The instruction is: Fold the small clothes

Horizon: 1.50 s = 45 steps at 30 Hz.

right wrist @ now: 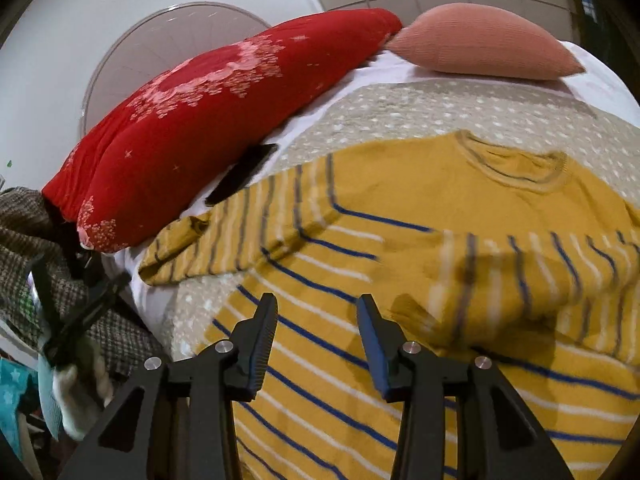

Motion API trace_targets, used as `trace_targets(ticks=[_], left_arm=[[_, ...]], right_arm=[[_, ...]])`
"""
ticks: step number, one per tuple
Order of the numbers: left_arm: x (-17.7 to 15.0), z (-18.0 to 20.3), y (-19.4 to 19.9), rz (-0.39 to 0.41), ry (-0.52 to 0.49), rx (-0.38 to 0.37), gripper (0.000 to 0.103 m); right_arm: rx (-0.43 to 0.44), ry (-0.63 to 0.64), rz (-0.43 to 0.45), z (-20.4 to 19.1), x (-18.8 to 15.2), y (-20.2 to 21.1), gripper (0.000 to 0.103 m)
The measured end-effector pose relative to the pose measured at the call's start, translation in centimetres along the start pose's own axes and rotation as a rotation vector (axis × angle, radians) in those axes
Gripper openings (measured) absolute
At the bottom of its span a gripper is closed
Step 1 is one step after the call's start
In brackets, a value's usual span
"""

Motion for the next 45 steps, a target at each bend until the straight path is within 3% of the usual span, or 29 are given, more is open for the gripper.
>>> trace_targets(ticks=[4,7,9,12,16,20,26,29,32,36,39,41,43,45], left_arm=[[0.1,2.5,-3.5,-0.039,-0.116,-0.058,0.066],[-0.1,2.7,-6.8,-0.112,-0.125,-0.048,0.062],[-0.1,1.9,-8.2,-0.156,-0.063,-0.063,0.019],[1.2,-0.2,-8.0,-0.164,0.091,-0.068,0.009],[4.8,-1.5,-4.6,-0.084,0.228,-0.135,0.008],[9.3,1.4,0.1,-0.002,0.287,-0.293,0.008],[14.9,14.0,6.2,0.044,0.263,-0.608,0.008],[15.9,22.1,8.1,0.010,0.217,-0.743,0.008],[14.7,30.5,9.2,-0.065,0.161,-0.837,0.009],[11.2,39.1,7.6,-0.185,0.058,-0.870,0.016],[8.3,41.2,7.7,-0.231,-0.023,-0.859,0.018],[7.5,40.2,8.7,-0.217,-0.041,-0.873,0.023],[7.8,38.4,9.8,-0.173,-0.053,-0.873,0.035],[8.1,35.2,10.8,-0.111,-0.062,-0.849,0.056]], right_arm=[[-0.066,-0.050,0.024,3.7,-0.4,2.7,0.046],[-0.115,-0.084,0.051,6.6,-0.7,4.9,0.046],[-0.152,-0.105,0.078,8.5,-1.2,6.5,0.046],[-0.183,-0.153,0.117,11.1,-1.6,8.7,0.046],[-0.208,-0.221,0.160,14.3,-2.3,11.0,0.046],[-0.215,-0.306,0.200,17.5,-3.2,12.8,0.046],[-0.200,-0.382,0.247,20.2,-4.8,15.4,0.045],[-0.196,-0.393,0.271,21.0,-5.4,16.8,0.046],[-0.186,-0.411,0.289,21.7,-5.8,17.8,0.046],[-0.195,-0.402,0.294,22.8,-6.3,18.5,0.046],[-0.203,-0.380,0.289,22.8,-6.3,18.6,0.046],[-0.205,-0.365,0.287,22.8,-6.1,18.6,0.046],[-0.206,-0.356,0.284,22.8,-5.6,18.2,0.047],[-0.207,-0.354,0.281,22.7,-5.1,17.7,0.049]])
Point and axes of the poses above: each gripper's, at about its wrist camera, not at the fingertips, and y roughly against the way its jaws point, z to its right, x to its top, the point moved 6 cm from there along -y, roughly the way its jaws point, and after that the axes turned 13 degrees about z, right-handed, at the moved point
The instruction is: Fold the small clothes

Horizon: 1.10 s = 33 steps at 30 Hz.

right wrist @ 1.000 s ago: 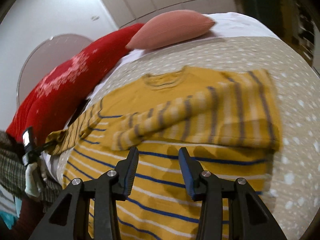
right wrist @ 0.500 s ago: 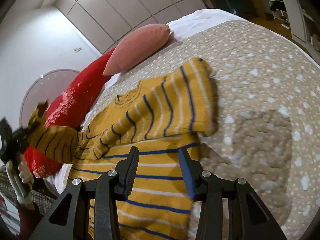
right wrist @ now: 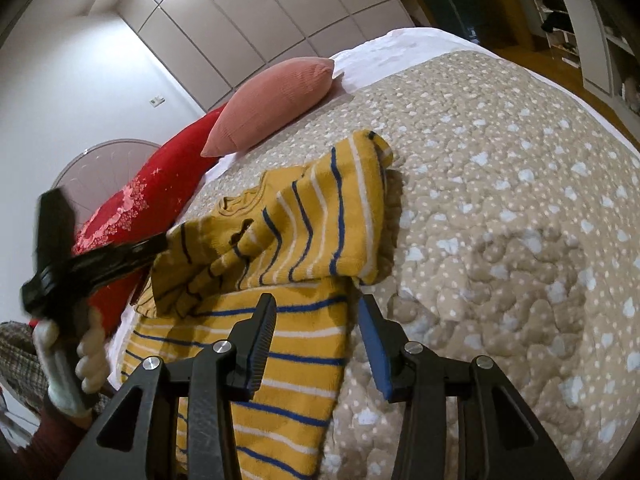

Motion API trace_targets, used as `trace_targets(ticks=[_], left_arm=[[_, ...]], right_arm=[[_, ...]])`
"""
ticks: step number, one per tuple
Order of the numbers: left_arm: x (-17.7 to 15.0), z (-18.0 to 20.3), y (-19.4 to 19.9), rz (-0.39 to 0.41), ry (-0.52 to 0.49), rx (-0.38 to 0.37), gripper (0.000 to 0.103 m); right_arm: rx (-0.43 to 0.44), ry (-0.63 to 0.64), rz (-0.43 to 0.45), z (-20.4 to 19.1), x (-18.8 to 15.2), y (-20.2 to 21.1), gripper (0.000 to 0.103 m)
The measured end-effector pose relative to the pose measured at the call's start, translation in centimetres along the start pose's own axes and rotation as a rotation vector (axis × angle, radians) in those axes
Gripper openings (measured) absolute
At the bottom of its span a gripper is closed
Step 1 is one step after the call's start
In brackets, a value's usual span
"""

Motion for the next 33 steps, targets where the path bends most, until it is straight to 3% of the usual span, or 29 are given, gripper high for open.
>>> trace_targets(ticks=[5,9,11,14,19,24,28,29,31,32,33], left_arm=[[-0.5,-6.8,5.8,0.092,-0.020,0.200,0.069],[-3.4,-15.9,7.8,0.054,0.143,0.346,0.070],[-4.9,-19.5,8.1,0.039,0.234,0.377,0.070],[-4.7,-21.9,8.3,0.068,0.296,0.351,0.070],[-1.4,-21.7,3.8,0.069,0.241,0.258,0.076],[0.3,-20.6,-3.7,-0.024,0.154,0.186,0.076],[-0.5,-19.3,-8.7,-0.139,0.107,0.173,0.076],[-1.0,-18.8,-9.5,-0.167,0.083,0.187,0.076],[-1.1,-17.9,-9.6,-0.172,0.029,0.231,0.060],[-1.0,-17.5,-9.2,-0.164,0.030,0.228,0.022],[-0.8,-17.4,-8.8,-0.163,0.046,0.228,0.014]], right_arm=[[-0.029,-0.006,0.009,-0.1,0.4,-0.9,0.057],[-0.118,-0.015,0.019,1.2,0.7,-1.8,0.060],[-0.163,-0.025,0.017,2.0,1.4,-2.9,0.060],[-0.189,-0.064,0.030,2.9,3.3,-5.1,0.061],[-0.191,-0.078,0.004,3.5,6.2,-9.9,0.064],[-0.130,-0.110,-0.050,3.3,6.3,-13.2,0.065],[-0.088,-0.072,-0.068,2.1,6.0,-15.1,0.067],[-0.076,-0.069,-0.076,1.8,5.8,-15.4,0.062],[-0.040,-0.063,-0.107,1.2,5.5,-16.1,0.038],[-0.012,-0.071,-0.130,1.0,5.4,-16.3,0.021],[-0.010,-0.069,-0.131,0.9,5.5,-16.2,0.020]])
Point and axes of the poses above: each gripper's, at about its wrist camera, not at the fingertips, and y roughly against the way its jaws point, z to its right, x to its top, the point moved 6 cm from there along -y, roughly the way its jaws point, and after that the axes turned 13 degrees about z, right-handed, at the moved point
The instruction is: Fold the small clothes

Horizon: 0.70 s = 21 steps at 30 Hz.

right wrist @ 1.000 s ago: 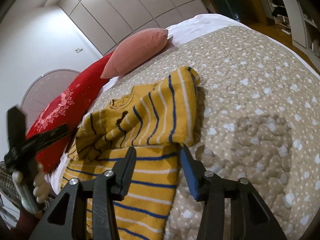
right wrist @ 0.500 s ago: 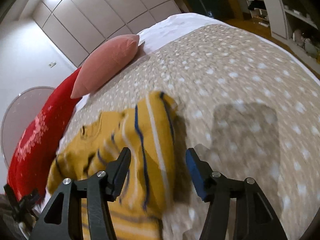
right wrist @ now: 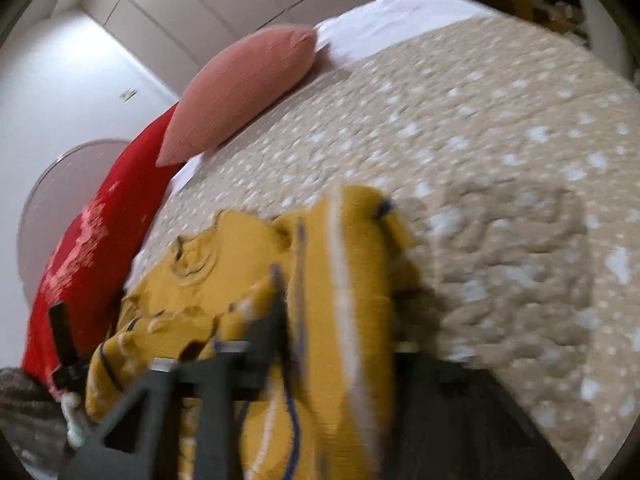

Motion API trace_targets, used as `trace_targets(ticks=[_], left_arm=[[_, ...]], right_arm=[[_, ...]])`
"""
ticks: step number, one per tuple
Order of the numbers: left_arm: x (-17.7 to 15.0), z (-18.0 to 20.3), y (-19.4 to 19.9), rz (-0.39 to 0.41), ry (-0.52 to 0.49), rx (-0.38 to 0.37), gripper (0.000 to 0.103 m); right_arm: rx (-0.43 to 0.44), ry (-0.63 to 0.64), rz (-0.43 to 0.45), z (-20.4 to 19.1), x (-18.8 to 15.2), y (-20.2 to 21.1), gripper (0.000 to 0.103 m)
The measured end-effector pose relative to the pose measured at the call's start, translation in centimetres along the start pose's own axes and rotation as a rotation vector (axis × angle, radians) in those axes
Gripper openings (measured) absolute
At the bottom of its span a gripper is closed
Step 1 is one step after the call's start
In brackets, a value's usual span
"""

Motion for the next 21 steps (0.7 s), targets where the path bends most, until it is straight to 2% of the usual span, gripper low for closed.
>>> trace_targets(ticks=[5,10,13,15,19,21], left_arm=[[1.8,0.8,2.4,0.052,0.030,0.014,0.013],[5.7,2.5,3.5,0.096,0.065,-0.017,0.009],[7.8,3.2,2.7,0.100,0.060,-0.009,0.009],[8.3,3.0,1.3,0.083,0.057,0.021,0.009],[7.1,1.6,-2.3,0.026,0.069,0.096,0.011],[5.9,0.5,-3.5,0.004,0.085,0.129,0.017]], right_arm=[[0.028,-0.005,0.057,-0.5,2.5,1.9,0.016],[0.034,0.018,0.093,-1.8,6.2,2.6,0.013],[0.020,0.022,0.101,-1.4,8.0,2.3,0.013],[-0.006,0.009,0.104,-0.7,8.7,1.5,0.012],[-0.102,0.000,0.058,1.9,8.0,-1.3,0.012],[-0.126,0.017,0.021,2.5,7.0,-2.4,0.018]])
Point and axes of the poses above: each gripper's, at about its wrist camera, not at the fingertips, and y roughly against the way its jaws point, z to its right, x to its top, the point moved 6 cm from there along -y, roughly the way its jaws point, and after that the axes turned 13 degrees about z, right-handed, at the moved point
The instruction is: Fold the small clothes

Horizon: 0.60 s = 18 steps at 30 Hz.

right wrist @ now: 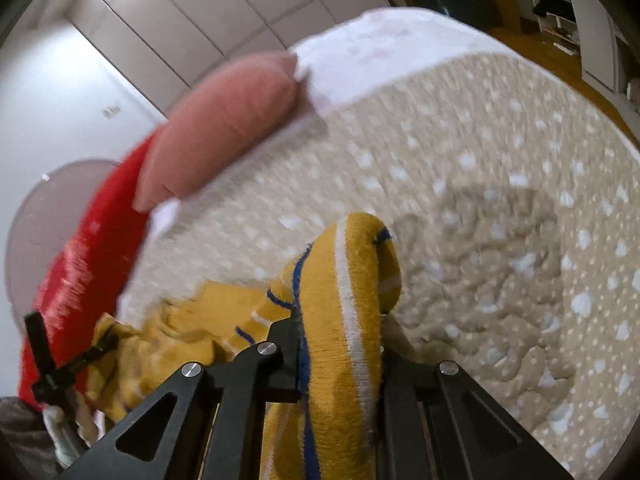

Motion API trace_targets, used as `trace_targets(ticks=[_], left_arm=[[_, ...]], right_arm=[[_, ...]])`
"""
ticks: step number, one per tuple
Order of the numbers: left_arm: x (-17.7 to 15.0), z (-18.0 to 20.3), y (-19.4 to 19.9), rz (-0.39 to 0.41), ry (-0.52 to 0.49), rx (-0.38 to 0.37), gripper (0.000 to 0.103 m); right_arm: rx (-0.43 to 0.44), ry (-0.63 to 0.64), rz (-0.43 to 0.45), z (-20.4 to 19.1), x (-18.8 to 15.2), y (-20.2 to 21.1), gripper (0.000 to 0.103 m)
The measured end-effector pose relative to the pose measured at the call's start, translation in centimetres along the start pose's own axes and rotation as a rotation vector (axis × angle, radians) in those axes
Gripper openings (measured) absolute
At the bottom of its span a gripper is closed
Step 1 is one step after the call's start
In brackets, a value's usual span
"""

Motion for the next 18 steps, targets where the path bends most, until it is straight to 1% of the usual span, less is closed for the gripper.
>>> trace_targets(ticks=[2,4,5,6,7,9,10,13,15,16,18], left_arm=[[-0.5,-0.9,-0.2,0.003,0.031,-0.014,0.021],[-0.6,-1.6,0.8,0.017,0.053,-0.033,0.028],[-0.5,-1.9,1.7,0.032,0.055,-0.032,0.034],[-0.5,-2.2,2.7,0.051,0.049,-0.024,0.038],[-0.6,-2.4,3.7,0.070,0.039,-0.017,0.040],[-1.4,-2.7,6.0,0.097,0.011,-0.012,0.049],[-2.0,-2.9,6.7,0.100,0.002,-0.010,0.050],[-5.4,-3.4,8.7,0.080,-0.015,-0.026,0.051],[-8.5,-4.2,9.1,0.038,-0.011,-0.027,0.051],[-9.9,-4.6,9.1,0.017,0.002,-0.028,0.051],[-13.0,-5.7,9.3,-0.040,0.063,-0.053,0.051]], right_arm=[[0.000,-0.012,0.001,0.6,-0.5,-0.1,0.021],[0.018,-0.069,0.015,1.3,-0.4,0.8,0.032],[0.022,-0.093,0.029,1.6,-0.3,1.6,0.039],[0.027,-0.101,0.041,1.8,-0.4,2.4,0.041],[0.031,-0.099,0.052,2.0,-0.6,3.5,0.041],[0.033,-0.087,0.056,2.0,-1.6,5.4,0.043],[0.043,-0.088,0.053,2.3,-2.4,6.6,0.043],[0.101,-0.137,0.001,3.1,-5.7,9.1,0.043],[0.143,-0.179,-0.034,3.5,-8.2,10.3,0.043],[0.166,-0.198,-0.060,3.6,-9.7,11.0,0.045],[0.222,-0.224,-0.086,3.3,-12.2,12.4,0.045]])
Point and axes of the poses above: each gripper's, at about its wrist camera, not at the fingertips, and y roughly against the way its jaws point, z to its right, x to its top, the point moved 6 cm from there along -y, roughly the way its jaws point, and after that the axes turned 13 degrees about z, right-handed, at the moved point
